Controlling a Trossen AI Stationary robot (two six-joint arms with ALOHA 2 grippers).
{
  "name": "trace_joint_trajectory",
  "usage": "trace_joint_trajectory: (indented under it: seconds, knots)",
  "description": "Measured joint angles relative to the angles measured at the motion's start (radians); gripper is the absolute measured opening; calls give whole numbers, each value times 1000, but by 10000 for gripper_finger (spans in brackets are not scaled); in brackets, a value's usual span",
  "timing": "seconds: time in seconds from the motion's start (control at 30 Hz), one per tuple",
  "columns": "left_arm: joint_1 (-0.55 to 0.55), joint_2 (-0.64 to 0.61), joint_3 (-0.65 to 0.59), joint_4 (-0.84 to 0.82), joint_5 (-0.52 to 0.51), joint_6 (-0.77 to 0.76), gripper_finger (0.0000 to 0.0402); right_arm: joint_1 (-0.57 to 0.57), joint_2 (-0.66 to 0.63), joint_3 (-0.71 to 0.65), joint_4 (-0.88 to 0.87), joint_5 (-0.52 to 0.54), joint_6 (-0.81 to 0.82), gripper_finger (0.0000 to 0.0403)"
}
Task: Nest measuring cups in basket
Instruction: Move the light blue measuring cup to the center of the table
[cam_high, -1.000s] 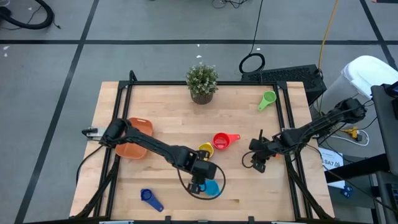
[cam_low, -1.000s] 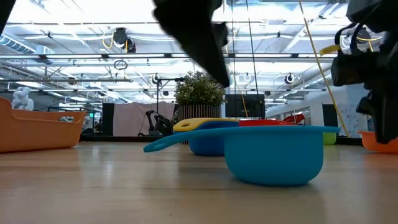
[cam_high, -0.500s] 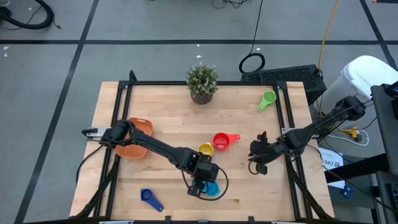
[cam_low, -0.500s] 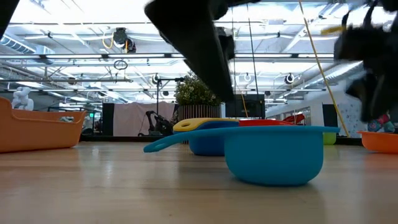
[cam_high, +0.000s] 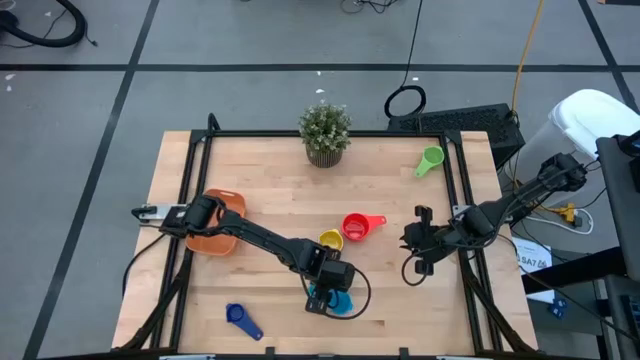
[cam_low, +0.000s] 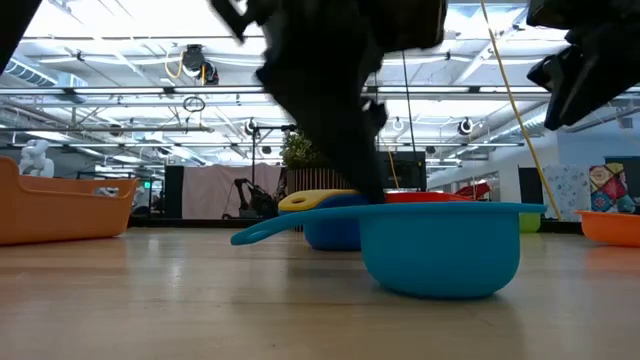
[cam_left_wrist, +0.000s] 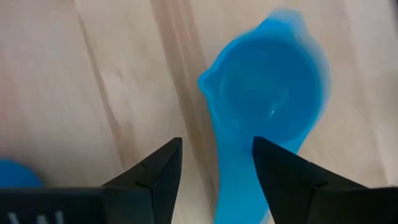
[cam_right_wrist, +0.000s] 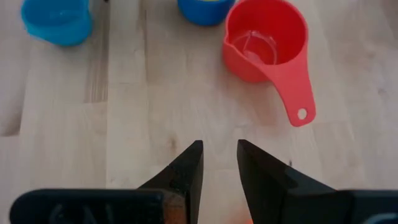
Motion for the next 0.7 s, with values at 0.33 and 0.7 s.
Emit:
trace_joint_trajectory:
  seconds: [0.33, 0.7]
  knots:
    - [-8, 14, 16, 36, 0, -43, 191, 0, 3, 0, -15, 0, 8, 91]
    - [-3, 14, 48, 57, 34, -86, 191, 0, 3, 0, -28, 2, 27, 91]
